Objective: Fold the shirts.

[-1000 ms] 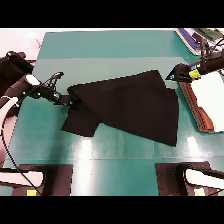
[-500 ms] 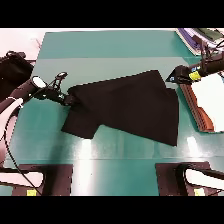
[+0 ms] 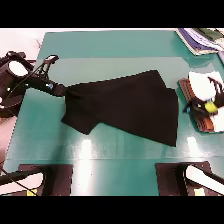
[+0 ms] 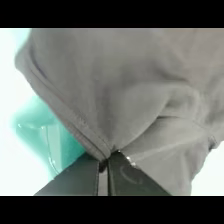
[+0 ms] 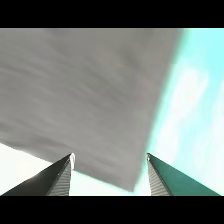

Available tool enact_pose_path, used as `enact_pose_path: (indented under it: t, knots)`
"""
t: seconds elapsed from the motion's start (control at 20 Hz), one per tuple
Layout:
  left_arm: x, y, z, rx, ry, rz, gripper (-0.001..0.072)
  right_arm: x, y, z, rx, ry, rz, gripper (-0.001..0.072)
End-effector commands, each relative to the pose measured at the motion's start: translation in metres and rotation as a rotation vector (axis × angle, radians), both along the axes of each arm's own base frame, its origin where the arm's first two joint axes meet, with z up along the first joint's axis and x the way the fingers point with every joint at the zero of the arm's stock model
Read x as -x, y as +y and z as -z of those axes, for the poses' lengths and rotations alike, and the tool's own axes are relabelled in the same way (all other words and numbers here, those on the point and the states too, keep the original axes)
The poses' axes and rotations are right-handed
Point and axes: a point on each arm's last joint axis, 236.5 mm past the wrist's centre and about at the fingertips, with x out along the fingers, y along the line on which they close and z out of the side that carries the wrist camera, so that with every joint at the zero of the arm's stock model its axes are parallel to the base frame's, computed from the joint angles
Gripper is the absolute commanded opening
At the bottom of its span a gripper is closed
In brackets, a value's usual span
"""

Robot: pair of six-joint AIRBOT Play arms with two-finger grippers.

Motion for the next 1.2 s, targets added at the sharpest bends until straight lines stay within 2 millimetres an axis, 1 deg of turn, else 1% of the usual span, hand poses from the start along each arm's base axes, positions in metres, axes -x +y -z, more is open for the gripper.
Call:
enact_pose_path:
  t: [0.0, 0.05, 0.1, 0.15, 0.25, 0.4, 0.45, 0.5, 0.55, 0.6, 0.65, 0.75, 0.8, 0.85, 0.9, 0.95, 1.0, 1.05, 1.1, 1.15]
  knots:
    - [0.003, -0.006, -0.019, 0.03, -0.029, 0.0, 0.003, 0.084, 0.002, 0.055, -0.118, 0.206, 0.199, 0.0539]
    - [0.003, -0.009, -0.021, 0.047, -0.028, -0.001, 0.003, 0.098, 0.01, 0.067, -0.159, 0.235, 0.246, 0.0532]
    - [0.003, -0.013, -0.023, 0.068, -0.029, -0.003, 0.003, 0.104, 0.02, 0.076, -0.201, 0.232, 0.269, 0.053]
    - [0.002, -0.017, -0.026, 0.09, -0.031, -0.006, 0.003, 0.104, 0.029, 0.081, -0.229, 0.221, 0.286, 0.0512]
    - [0.002, -0.022, -0.029, 0.12, -0.032, -0.008, 0.003, 0.097, 0.044, 0.087, -0.27, 0.185, 0.312, 0.0483]
    - [0.002, -0.024, -0.03, 0.128, -0.031, -0.009, 0.003, 0.095, 0.058, 0.096, -0.248, 0.181, 0.261, 0.0472]
    - [0.002, -0.024, -0.03, 0.128, -0.031, -0.009, 0.003, 0.091, 0.061, 0.098, -0.228, 0.171, 0.243, 0.0469]
    - [0.002, -0.024, -0.03, 0.128, -0.031, -0.009, 0.003, 0.086, 0.065, 0.099, -0.223, 0.155, 0.233, 0.0439]
    - [0.002, -0.024, -0.03, 0.128, -0.031, -0.008, 0.003, 0.083, 0.069, 0.099, -0.219, 0.148, 0.222, 0.043]
    - [0.002, -0.024, -0.03, 0.128, -0.029, -0.007, 0.003, 0.08, 0.075, 0.099, -0.224, 0.139, 0.205, 0.0396]
    - [0.003, -0.024, -0.03, 0.128, -0.028, -0.007, 0.003, 0.079, 0.08, 0.098, -0.225, 0.133, 0.178, 0.0265]
    - [0.003, -0.024, -0.031, 0.135, -0.02, -0.021, 0.003, 0.073, 0.09, 0.091, -0.224, 0.099, 0.09, 0.0064]
    - [0.004, -0.024, -0.033, 0.138, -0.019, -0.028, 0.003, 0.065, 0.092, 0.084, -0.213, 0.071, 0.055, 0.0022]
    - [0.004, -0.024, -0.039, 0.146, -0.027, -0.042, 0.003, 0.052, 0.093, 0.07, -0.194, 0.018, 0.019, 0.0022]
    - [0.003, -0.024, -0.05, 0.151, -0.053, -0.056, 0.0029, 0.037, 0.092, 0.052, -0.171, -0.054, -0.015, 0.0022]
    - [0.002, -0.023, -0.068, 0.161, -0.094, -0.07, 0.003, 0.018, 0.09, 0.024, -0.142, -0.151, -0.048, 0.0022]
    - [0.0, -0.023, -0.096, 0.174, -0.154, -0.085, 0.0029, 0.0, 0.087, -0.009, -0.109, -0.255, -0.074, 0.0022]
    - [0.001, -0.023, -0.131, 0.189, -0.231, -0.097, 0.003, -0.018, 0.083, -0.052, -0.069, -0.379, -0.096, 0.0022]
    - [0.004, -0.023, -0.171, 0.209, -0.316, -0.108, 0.003, -0.032, 0.078, -0.097, -0.025, -0.505, -0.108, 0.0021]
    - [0.011, -0.023, -0.216, 0.233, -0.413, -0.121, 0.003, -0.043, 0.071, -0.152, 0.031, -0.653, -0.112, 0.0022]
